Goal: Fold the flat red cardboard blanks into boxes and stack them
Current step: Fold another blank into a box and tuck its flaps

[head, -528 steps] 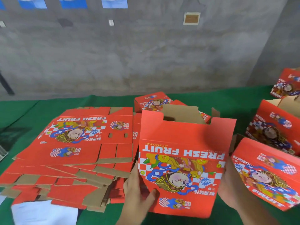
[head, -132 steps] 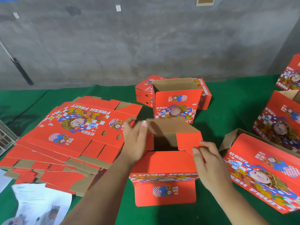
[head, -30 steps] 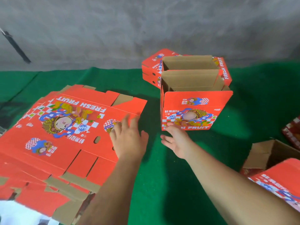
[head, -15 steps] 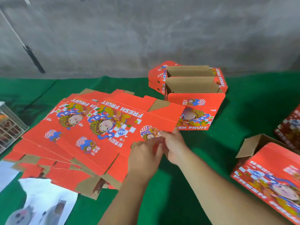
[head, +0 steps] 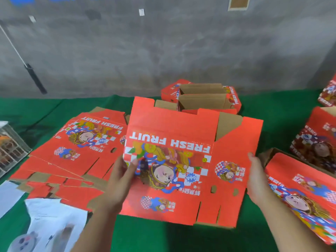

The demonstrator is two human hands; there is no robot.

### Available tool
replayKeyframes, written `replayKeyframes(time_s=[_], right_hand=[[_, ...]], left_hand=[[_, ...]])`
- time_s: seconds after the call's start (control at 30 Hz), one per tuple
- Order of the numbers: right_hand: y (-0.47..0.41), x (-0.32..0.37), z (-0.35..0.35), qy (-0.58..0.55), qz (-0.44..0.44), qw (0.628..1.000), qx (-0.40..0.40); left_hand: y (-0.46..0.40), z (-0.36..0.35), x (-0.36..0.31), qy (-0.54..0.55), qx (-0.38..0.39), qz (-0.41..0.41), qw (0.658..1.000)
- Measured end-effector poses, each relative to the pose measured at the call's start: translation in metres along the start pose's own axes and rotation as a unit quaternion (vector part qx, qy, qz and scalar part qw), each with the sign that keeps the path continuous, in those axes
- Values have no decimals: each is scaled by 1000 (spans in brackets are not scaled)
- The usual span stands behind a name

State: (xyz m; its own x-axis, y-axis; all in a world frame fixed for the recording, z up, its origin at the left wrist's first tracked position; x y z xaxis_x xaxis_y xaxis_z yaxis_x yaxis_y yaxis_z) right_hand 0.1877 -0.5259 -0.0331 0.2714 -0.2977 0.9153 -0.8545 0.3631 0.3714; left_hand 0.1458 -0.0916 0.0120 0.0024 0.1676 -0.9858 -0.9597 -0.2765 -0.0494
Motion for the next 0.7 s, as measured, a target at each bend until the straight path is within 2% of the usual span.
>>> replayKeyframes(time_s=[0.07,0.1,0.13,0.2,0.27,0.3,0.37,0.43,0.5,0.53,0.63,0.67,0.7], right_hand=[[6,27,0,90,100,989,-56],[7,28,-4,83,94,991,-52],[7,21,-12,55,53,997,-21],[18,0,-35,8,-52,994,95],[31,-13,-51,-1,-95,980,175],[35,-17,-55,-3,-95,980,176],[35,-9,-52,20,-45,991,123],[35,15,-40,79,52,995,33],[36,38,-32,113,137,984,-6],[35,37,-34,107,124,986,11],[44,20,-53,47,23,986,156],[49,17,-57,41,42,981,186],[56,20,-58,45,98,975,194]], left_hand=[[16,-16,4,30,30,-28,999],[24,-27,8,44,53,-42,997],[30,-39,12,46,76,-54,995],[44,-67,19,32,129,-68,989],[49,-88,26,51,155,-58,985],[48,-88,30,58,146,-49,986],[45,-81,35,64,120,-42,990],[44,-74,35,54,103,-71,991],[46,-70,34,43,69,-82,993],[49,-67,34,41,47,-78,995],[52,-58,35,65,-18,-52,996],[51,-54,37,80,-39,-40,995],[49,-49,37,97,-51,-40,993]])
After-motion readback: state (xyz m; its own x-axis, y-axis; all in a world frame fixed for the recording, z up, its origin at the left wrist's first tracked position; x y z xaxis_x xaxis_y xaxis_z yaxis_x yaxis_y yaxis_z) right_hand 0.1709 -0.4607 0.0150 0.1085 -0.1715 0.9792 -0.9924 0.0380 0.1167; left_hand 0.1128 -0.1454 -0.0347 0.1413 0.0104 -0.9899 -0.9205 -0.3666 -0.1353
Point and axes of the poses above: each hand's wrist, its own y-axis away from the middle knuckle, its own z-axis out of the back of the hand, x = y × z, the point moved 9 cm from there along -y, towards the middle knuckle, and after that the axes turned 2 degrees about -z, right-handed, at the moved point
